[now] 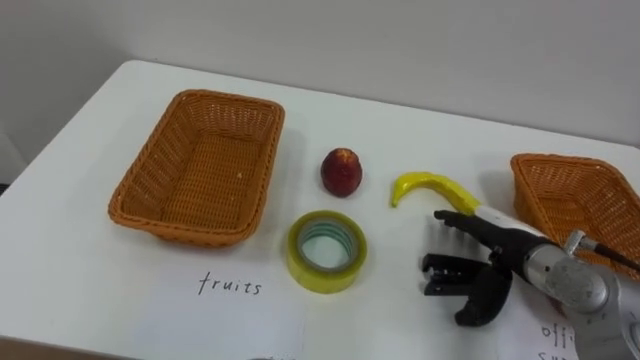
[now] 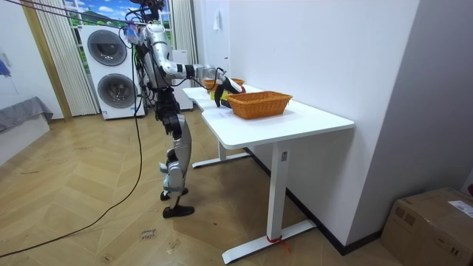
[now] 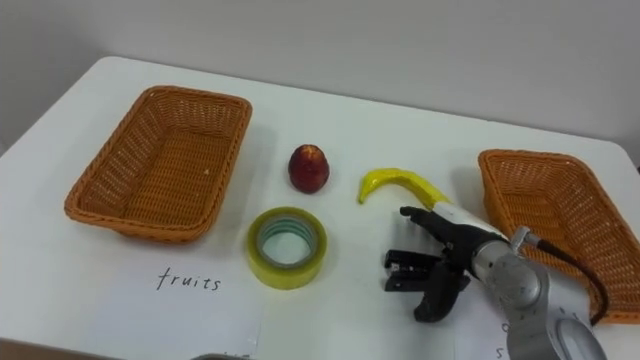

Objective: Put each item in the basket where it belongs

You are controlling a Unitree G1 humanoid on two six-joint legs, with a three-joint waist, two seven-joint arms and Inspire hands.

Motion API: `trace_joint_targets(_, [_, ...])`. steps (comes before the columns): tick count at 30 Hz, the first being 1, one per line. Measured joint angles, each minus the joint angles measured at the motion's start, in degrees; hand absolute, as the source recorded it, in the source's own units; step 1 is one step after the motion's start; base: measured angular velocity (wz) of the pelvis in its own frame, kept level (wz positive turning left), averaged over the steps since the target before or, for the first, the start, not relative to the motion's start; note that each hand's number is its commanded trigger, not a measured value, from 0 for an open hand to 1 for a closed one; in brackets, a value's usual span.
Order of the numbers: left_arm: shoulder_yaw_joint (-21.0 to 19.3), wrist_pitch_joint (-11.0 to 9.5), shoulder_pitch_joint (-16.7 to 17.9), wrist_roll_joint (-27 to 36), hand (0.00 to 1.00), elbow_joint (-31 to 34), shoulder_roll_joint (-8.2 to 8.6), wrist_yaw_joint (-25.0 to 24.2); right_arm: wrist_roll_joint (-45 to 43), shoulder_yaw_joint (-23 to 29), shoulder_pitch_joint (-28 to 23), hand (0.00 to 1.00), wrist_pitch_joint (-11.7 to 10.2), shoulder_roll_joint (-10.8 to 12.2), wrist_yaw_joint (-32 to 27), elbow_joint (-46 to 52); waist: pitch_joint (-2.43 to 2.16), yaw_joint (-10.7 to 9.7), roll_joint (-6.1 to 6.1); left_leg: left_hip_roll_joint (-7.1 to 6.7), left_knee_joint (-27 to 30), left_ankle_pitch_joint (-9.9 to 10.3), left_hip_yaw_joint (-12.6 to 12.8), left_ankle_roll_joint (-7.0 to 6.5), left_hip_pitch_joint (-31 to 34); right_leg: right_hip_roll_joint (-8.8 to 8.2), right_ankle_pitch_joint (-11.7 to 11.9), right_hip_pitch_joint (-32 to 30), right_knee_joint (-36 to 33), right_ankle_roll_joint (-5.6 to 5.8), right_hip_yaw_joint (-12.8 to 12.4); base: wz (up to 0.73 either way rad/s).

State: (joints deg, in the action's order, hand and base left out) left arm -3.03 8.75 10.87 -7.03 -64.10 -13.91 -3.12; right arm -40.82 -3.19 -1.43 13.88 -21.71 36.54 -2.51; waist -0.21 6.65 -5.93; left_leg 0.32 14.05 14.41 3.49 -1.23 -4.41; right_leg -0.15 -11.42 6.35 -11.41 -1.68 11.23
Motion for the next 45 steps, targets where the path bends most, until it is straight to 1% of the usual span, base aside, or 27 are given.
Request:
trace_joint_targets(2, [0.00, 0.41, -0.01, 0.01, 0.00, 0.01, -0.02, 0.02, 0.01, 0.04, 0.02, 0.00, 0.06, -0.26, -0.06, -0.66, -0.15, 0.00, -0.21, -0.11, 0.13, 0.00, -0.24, -0.01, 0.12, -0.30, 0.02, 0.37, 0.82, 0.03, 0.07, 0.06])
trace_joint_targets(4, [0.00, 0.80, -0.08, -0.16, 0.00, 0.05, -0.02, 0.11, 0.01, 0.06, 0.09, 0.00, 0.61, -0.66, -0.06, -1.43, -0.25, 0.05, -0.36, -0.14, 0.35, 0.03, -0.42, -0.06, 0.09, -0.34, 0.06, 0.63, 0.89, 0.08, 0.24, 0.07])
trace_joint_targets(5, [0.00, 0.93, -0.08, -0.24, 0.00, 0.06, -0.02, 0.15, 0.01, 0.08, 0.22, 0.00, 1.09, -0.71, -0.11, -2.00, -0.27, 0.09, -0.43, -0.14, 0.38, 0.04, -0.44, -0.07, -0.02, -0.32, 0.08, 0.79, 0.91, 0.11, 0.29, 0.00])
trace_joint_targets(10, [0.01, 1.27, -0.16, -0.17, 0.00, 0.03, -0.04, 0.21, 0.04, 0.23, 0.29, 0.00, 1.23, -1.00, -0.79, -3.46, -0.27, 0.07, -0.46, -0.15, 0.51, 0.04, -0.65, -0.08, -0.40, 0.03, 0.13, 1.38, 0.89, 0.13, 0.67, 0.01])
trace_joint_targets(11, [0.02, 1.32, -0.16, -0.16, 0.00, 0.03, -0.03, 0.21, 0.05, 0.23, 0.29, 0.03, 1.33, -1.01, -0.97, -3.69, -0.26, 0.05, -0.47, -0.14, 0.60, 0.05, -0.74, -0.07, -0.42, 0.04, 0.14, 1.49, 0.92, 0.11, 0.67, 0.04])
trace_joint_targets(12, [0.04, 1.33, -0.16, -0.16, 0.00, 0.03, -0.02, 0.21, 0.05, 0.23, 0.29, 0.18, 1.45, -1.01, -1.07, -3.78, -0.26, 0.05, -0.47, -0.14, 0.66, 0.05, -0.80, -0.07, -0.43, 0.04, 0.15, 1.54, 0.95, 0.10, 0.67, 0.05])
trace_joint_targets(13, [0.23, 1.32, -0.15, -0.16, 0.00, 0.03, -0.03, 0.21, 0.06, 0.19, 0.29, 1.00, 1.81, -0.98, -1.32, -3.86, -0.26, 0.07, -0.47, -0.15, 0.74, 0.05, -0.93, -0.07, -0.43, -0.01, 0.15, 1.62, 0.98, 0.09, 0.71, 0.04])
trace_joint_targets(15, [1.20, 1.33, -0.11, -0.19, 0.00, 0.04, -0.04, 0.25, 0.06, 0.18, 0.29, 1.00, 2.13, -0.96, -1.39, -4.04, -0.24, 0.10, -0.51, -0.21, 0.82, 0.04, -1.09, -0.06, -0.41, -0.32, 0.15, 1.68, 1.29, 0.09, 0.86, 0.04])
trace_joint_targets(19, [1.60, 1.69, -0.08, -0.23, 0.00, 0.13, 0.04, 0.21, -0.41, -0.07, 0.07, 1.00, 2.25, -0.96, -1.55, -3.25, -0.22, 0.02, -0.68, -0.23, 0.84, 0.04, -1.07, -0.06, -0.30, -0.30, 0.21, 1.75, 1.74, 0.11, 0.80, 0.00])
trace_joint_targets(21, [1.83, 1.73, -0.16, -0.17, 0.00, 0.29, 0.00, 0.24, -1.63, -0.15, 0.09, 1.00, 2.30, -0.52, -3.31, -3.20, -0.23, 0.06, -0.66, -0.25, 0.85, 0.03, -1.06, -0.07, -0.29, -0.33, 0.25, 1.74, 1.74, 0.15, 0.75, 0.00])
trace_joint_targets(24, [2.15, 1.74, -0.13, -0.16, 0.00, 0.49, -0.02, 0.37, -4.54, -0.19, 0.18, 1.00, 2.71, 0.74, -5.84, -3.31, -0.25, 0.18, -0.62, -0.24, 0.76, 0.04, -1.17, -0.09, -0.25, -0.27, 0.33, 1.85, 1.67, 0.21, 0.82, 0.03])
trace_joint_targets(26, [2.17, 1.86, -0.08, -0.17, 0.00, 0.48, 0.00, 0.43, -4.77, -0.25, 0.17, 1.00, 2.53, 0.78, -6.40, -3.27, -0.25, 0.10, -0.62, -0.24, 0.68, 0.04, -1.18, -0.09, -0.25, 0.09, 0.37, 1.85, 1.66, 0.19, 0.84, 0.00])
trace_joint_targets(29, [2.20, 1.86, -0.36, -0.17, 0.00, 0.48, 0.01, 0.54, -6.76, -0.75, 0.21, 1.00, 2.56, 0.99, -8.34, -3.56, -0.31, 0.25, -0.48, -0.19, 0.51, 0.05, -1.45, -0.08, -0.24, 0.17, 0.44, 1.87, 1.58, 0.17, 1.11, 0.04])
trace_joint_targets(31, [2.21, 1.86, -0.35, -0.18, 0.00, 0.48, 0.02, 0.78, -7.11, -0.79, 0.20, 1.00, 3.00, 1.09, -8.85, -3.65, -0.30, 0.27, -0.40, -0.18, 0.42, 0.05, -1.87, -0.08, -0.19, 0.18, 0.45, 1.92, 1.57, 0.17, 1.46, 0.10])
trace_joint_targets(39, [2.22, 2.25, -0.22, -0.28, 0.00, 0.43, 0.06, 1.63, -7.39, -0.74, 0.26, 1.00, 3.71, 1.16, -9.08, -3.51, -0.28, 0.47, -0.34, -0.17, -0.04, 0.04, -2.09, -0.05, -0.20, 0.24, 0.46, 1.95, 1.59, 0.18, 1.45, 0.01])
trace_joint_targets(45, [2.22, 2.42, -0.30, -0.34, 0.00, 0.44, 0.08, 2.35, -6.37, -0.54, 0.26, 1.00, 3.90, 1.52, -9.15, -3.49, -0.27, 0.08, -0.34, -0.16, -0.12, 0.04, -2.07, -0.04, -0.20, 0.24, 0.47, 1.92, 1.59, 0.20, 1.34, 0.00])
